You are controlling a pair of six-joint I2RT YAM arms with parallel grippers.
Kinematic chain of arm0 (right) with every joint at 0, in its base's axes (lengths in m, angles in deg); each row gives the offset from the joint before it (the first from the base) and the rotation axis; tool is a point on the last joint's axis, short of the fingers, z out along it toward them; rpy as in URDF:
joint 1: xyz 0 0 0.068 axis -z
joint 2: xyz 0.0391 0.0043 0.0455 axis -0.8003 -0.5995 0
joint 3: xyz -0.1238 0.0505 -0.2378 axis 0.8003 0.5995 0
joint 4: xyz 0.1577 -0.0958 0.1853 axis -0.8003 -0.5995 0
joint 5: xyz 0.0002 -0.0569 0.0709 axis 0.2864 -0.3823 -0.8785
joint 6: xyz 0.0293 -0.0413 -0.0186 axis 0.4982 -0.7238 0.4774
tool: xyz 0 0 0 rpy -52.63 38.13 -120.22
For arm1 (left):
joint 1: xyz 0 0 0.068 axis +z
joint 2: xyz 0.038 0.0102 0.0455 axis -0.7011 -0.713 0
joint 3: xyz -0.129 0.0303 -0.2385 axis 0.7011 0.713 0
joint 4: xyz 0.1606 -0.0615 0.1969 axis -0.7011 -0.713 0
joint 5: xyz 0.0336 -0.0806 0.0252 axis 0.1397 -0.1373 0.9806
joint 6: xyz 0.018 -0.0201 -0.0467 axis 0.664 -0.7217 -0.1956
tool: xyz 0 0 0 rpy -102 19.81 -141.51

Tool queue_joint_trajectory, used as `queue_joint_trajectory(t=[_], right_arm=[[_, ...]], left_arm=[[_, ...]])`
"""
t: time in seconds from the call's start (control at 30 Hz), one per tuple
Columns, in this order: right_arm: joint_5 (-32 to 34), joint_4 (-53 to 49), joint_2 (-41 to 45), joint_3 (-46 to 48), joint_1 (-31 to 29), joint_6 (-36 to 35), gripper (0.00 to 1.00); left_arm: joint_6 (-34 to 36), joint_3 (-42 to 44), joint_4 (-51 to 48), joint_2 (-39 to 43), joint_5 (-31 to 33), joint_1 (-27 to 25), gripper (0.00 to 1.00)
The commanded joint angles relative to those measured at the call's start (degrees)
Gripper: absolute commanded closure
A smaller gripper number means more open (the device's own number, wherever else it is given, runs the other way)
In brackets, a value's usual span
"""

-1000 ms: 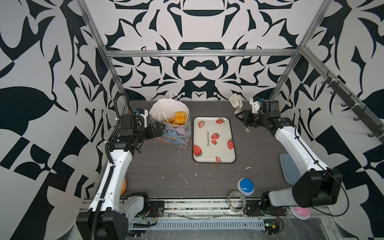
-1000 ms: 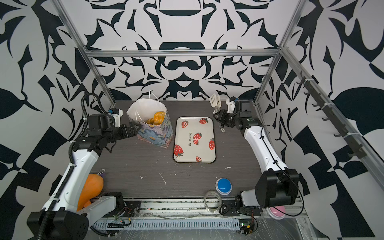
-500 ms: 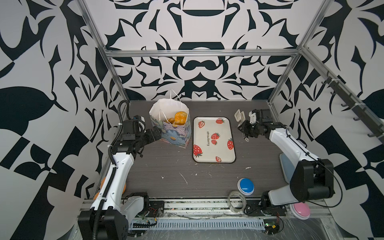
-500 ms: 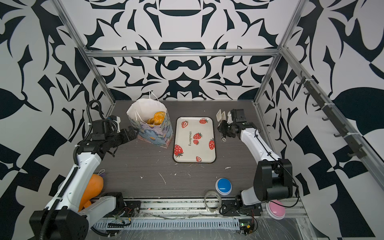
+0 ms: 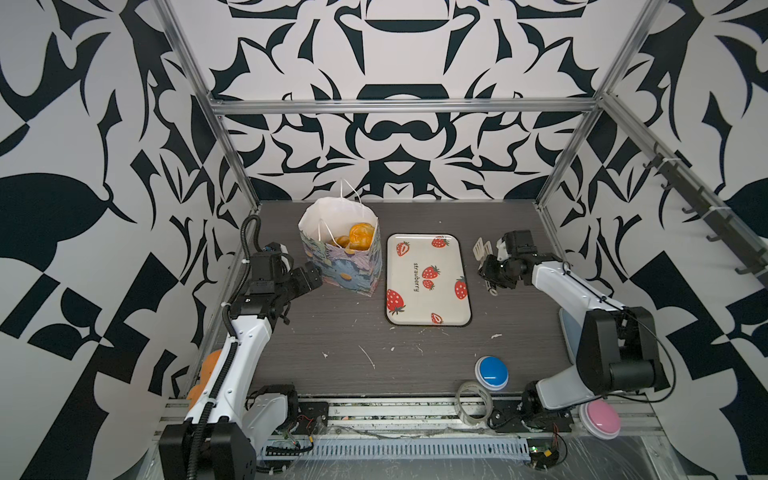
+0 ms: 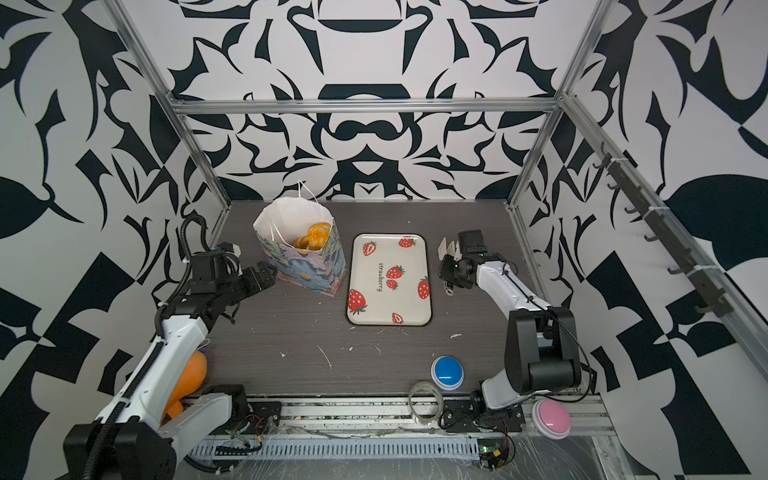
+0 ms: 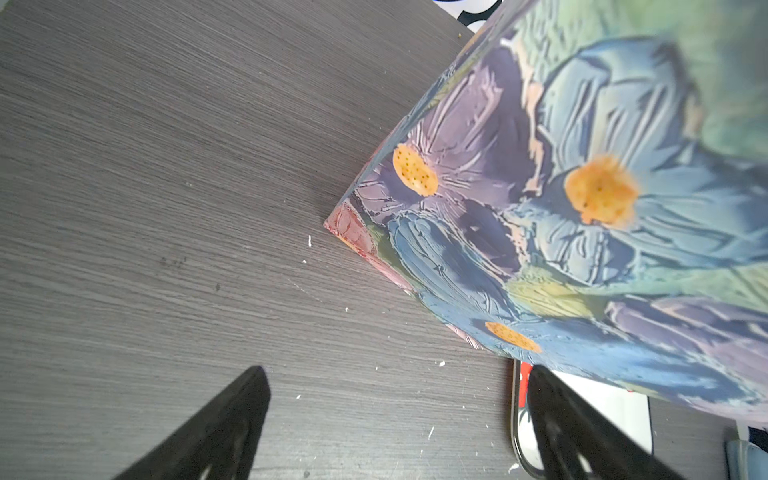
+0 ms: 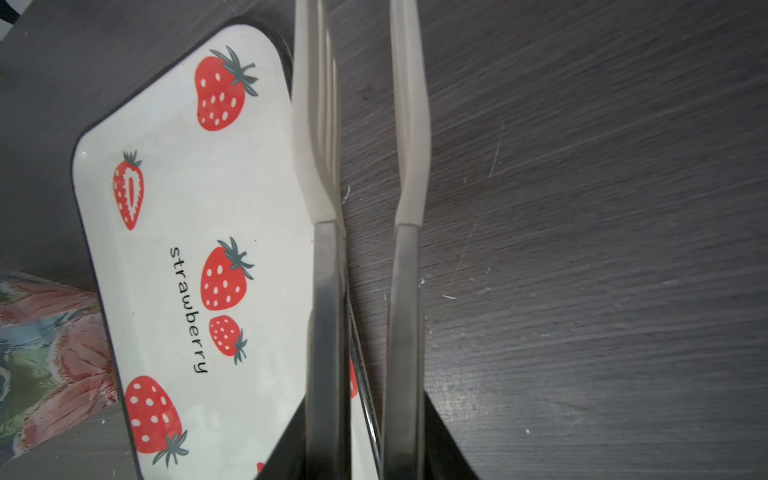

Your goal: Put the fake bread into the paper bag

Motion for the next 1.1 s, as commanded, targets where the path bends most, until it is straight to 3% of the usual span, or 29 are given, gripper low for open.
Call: queue_joint_trajectory(t=[0.0, 0.37, 1.07], right_arm=[[1.18, 2.92, 0.04, -0.23, 0.16, -1.07, 0.65], [3.51, 2.14, -2.71, -0.82, 0.22, -1.47, 0.65], [8.28, -1.60, -13.46, -5.66, 0.23, -3.11, 0.64]], left_arm=[[1.10, 1.42, 2.70, 0.87, 1.49, -0.03, 0.01], [7.39, 7.26, 9.56, 6.54, 5.83, -1.88, 0.01], [11.55, 10.77, 18.53, 4.01, 3.69, -1.88, 0.01]])
